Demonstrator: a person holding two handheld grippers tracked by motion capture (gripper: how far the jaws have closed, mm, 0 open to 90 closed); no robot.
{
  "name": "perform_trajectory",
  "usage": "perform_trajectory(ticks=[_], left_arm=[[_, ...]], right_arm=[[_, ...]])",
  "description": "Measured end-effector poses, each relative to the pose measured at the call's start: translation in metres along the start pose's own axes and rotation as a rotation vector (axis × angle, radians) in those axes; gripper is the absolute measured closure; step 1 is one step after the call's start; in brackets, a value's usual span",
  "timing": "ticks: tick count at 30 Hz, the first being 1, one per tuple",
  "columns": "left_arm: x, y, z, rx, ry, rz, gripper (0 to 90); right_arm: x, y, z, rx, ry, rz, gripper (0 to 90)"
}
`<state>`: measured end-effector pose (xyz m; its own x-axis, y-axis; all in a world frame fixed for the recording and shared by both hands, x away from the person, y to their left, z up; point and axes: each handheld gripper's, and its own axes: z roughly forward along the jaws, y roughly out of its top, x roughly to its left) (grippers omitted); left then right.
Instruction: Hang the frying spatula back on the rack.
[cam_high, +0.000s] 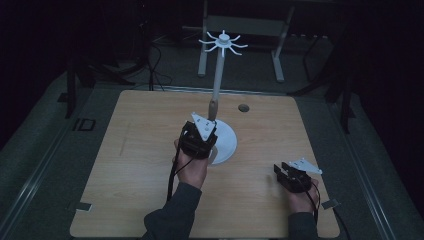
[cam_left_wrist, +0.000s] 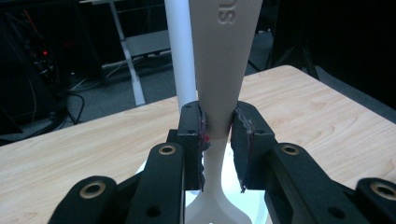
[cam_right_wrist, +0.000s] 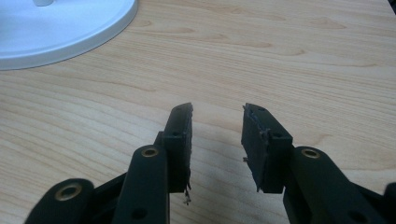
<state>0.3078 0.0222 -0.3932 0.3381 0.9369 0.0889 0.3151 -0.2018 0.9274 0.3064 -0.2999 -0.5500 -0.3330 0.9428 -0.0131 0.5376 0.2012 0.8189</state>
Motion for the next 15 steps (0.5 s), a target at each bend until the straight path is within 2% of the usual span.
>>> perform_trajectory(ticks=[15], left_arm=[[-0.001, 0.02, -0.004, -0.042, 0.03, 0.005, 74.5]], right_arm=[[0.0, 0.0, 0.0, 0.003, 0.0, 0.001, 62.8]])
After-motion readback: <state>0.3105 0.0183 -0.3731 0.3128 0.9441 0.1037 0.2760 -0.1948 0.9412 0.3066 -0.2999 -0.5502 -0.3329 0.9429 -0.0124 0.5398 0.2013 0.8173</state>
